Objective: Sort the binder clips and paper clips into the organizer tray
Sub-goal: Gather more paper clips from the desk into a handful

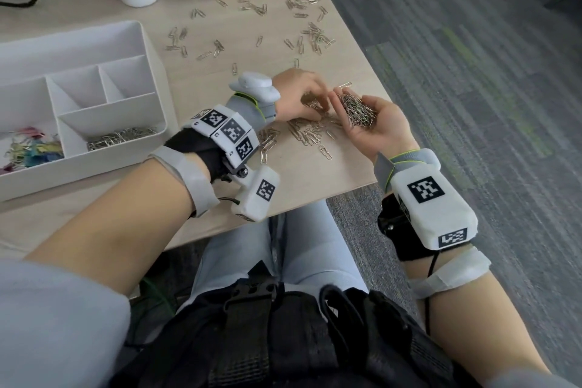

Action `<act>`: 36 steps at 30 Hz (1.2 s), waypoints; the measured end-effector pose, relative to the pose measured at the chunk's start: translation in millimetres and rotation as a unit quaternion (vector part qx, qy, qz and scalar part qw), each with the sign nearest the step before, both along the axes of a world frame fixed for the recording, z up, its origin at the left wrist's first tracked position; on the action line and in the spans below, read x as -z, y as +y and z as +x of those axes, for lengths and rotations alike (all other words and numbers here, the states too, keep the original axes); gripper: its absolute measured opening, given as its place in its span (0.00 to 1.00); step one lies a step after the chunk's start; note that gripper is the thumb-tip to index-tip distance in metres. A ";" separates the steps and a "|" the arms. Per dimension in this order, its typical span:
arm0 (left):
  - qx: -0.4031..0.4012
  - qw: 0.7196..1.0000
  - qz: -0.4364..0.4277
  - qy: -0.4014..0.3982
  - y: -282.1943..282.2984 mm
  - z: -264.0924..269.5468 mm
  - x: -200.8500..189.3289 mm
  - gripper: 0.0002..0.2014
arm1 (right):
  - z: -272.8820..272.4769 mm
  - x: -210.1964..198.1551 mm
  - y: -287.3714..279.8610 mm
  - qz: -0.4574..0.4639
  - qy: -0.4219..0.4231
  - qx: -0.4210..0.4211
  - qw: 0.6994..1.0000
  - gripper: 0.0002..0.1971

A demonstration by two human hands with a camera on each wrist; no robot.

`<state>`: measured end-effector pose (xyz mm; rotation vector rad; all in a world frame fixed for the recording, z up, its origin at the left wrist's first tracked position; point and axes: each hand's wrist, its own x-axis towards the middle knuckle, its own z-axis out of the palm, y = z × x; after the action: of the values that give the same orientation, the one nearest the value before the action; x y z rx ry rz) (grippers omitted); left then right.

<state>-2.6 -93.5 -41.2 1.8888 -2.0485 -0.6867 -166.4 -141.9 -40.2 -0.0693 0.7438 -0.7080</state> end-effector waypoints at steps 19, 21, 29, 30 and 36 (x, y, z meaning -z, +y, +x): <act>-0.086 0.996 -0.024 -0.004 32.5 -4.4 6.6 0.12 | 0.1 -0.1 16.2 -0.018 -0.009 -0.020 1.000 0.15; -0.097 0.995 -0.025 0.000 34.0 -4.7 5.9 0.10 | -1.2 0.4 15.7 -0.018 -0.008 -0.021 1.000 0.15; -0.172 0.981 -0.047 0.079 47.4 13.0 -4.3 0.12 | 11.1 -4.9 18.8 -0.023 0.009 -0.027 0.999 0.15; -0.184 0.976 -0.055 0.099 49.7 18.4 -6.1 0.12 | 15.6 -6.3 20.9 -0.023 0.006 -0.029 0.999 0.15; -0.192 0.959 -0.096 0.187 58.5 26.5 -35.2 0.14 | 43.0 -8.6 33.6 -0.010 0.040 -0.069 0.997 0.16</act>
<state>23.9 -35.1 -6.0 1.8046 -1.4121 -0.6562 -123.4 -108.4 -31.6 -0.1653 0.8000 -0.5833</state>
